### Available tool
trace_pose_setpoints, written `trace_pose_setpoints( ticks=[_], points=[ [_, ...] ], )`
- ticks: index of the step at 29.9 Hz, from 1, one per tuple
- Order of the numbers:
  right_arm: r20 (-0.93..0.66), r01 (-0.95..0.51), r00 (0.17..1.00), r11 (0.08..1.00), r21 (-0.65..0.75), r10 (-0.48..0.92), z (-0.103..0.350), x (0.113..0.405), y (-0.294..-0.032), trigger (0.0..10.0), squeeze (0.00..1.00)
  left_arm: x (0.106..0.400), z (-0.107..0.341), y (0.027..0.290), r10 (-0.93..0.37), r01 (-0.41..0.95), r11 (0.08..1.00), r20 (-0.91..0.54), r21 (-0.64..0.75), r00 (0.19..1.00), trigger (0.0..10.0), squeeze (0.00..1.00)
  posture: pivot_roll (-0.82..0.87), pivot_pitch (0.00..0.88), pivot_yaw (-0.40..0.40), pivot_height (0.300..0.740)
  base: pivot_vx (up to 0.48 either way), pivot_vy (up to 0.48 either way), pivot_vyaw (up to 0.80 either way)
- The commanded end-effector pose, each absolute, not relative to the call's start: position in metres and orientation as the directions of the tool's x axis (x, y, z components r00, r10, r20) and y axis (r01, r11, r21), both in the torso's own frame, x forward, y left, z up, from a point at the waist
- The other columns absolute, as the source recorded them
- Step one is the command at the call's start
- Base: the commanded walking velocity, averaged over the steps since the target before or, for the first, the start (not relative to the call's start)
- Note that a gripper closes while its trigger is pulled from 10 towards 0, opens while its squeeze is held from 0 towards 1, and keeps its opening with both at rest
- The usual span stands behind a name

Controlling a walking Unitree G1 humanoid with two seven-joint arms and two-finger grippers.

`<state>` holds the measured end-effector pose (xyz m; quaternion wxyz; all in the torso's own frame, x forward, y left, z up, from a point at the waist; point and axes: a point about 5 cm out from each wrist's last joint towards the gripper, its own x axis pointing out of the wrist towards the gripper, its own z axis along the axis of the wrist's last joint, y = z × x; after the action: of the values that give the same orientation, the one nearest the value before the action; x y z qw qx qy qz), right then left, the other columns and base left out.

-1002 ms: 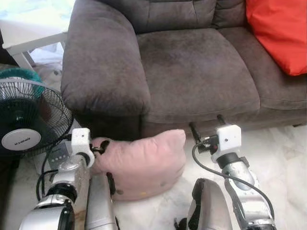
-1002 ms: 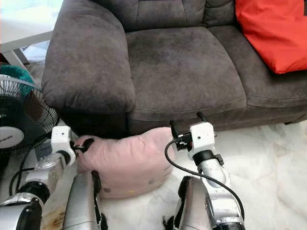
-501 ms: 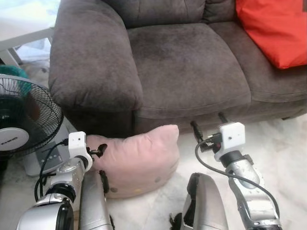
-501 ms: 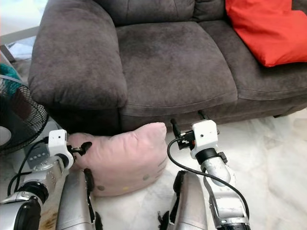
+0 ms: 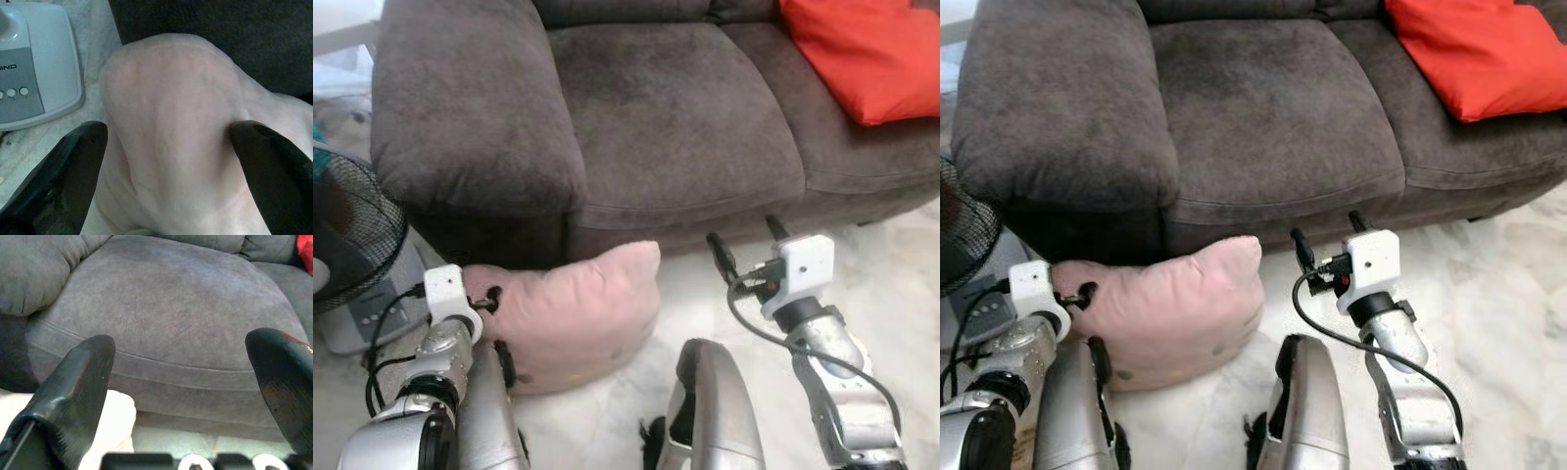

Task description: Move the pillow to the sofa from floor

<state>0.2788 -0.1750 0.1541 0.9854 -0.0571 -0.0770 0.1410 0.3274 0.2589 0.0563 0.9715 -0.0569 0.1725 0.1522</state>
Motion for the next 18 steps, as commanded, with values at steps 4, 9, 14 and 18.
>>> trace_pose_setpoints(
  ticks=[4, 9, 14, 18],
  points=[
    [0.140, -0.268, 0.948, 0.955, -0.131, 0.285, 0.1593, 0.2754, -0.1805, 10.0, 0.00, 0.3215, 0.0488, 0.2599, 0.270, -0.324, 0.941, -0.366, -0.094, 0.890, 10.0, 0.00, 0.00, 0.320, -0.238, 0.480, 0.000, 0.000, 0.00],
    [0.132, -0.291, 0.942, 0.948, -0.132, 0.308, 0.1629, 0.2729, -0.1785, 10.0, 0.00, 0.3211, 0.0497, 0.2600, 0.229, -0.288, 0.949, -0.342, -0.131, 0.911, 10.0, 0.00, -0.02, 0.331, -0.263, 0.480, 0.000, 0.000, 0.00],
    [0.118, -0.301, 0.941, 0.944, -0.137, 0.317, 0.1654, 0.2703, -0.1810, 10.0, 0.00, 0.3212, 0.0518, 0.2624, 0.221, -0.280, 0.949, -0.328, -0.143, 0.918, 10.0, 0.00, -0.03, 0.332, -0.273, 0.480, 0.000, 0.000, 0.00],
    [0.108, -0.307, 0.940, 0.941, -0.141, 0.323, 0.1666, 0.2694, -0.1819, 10.0, 0.00, 0.3208, 0.0520, 0.2659, 0.245, -0.301, 0.945, -0.338, -0.125, 0.909, 10.0, 0.00, -0.04, 0.331, -0.283, 0.480, 0.000, 0.000, 0.00]
  ],
)
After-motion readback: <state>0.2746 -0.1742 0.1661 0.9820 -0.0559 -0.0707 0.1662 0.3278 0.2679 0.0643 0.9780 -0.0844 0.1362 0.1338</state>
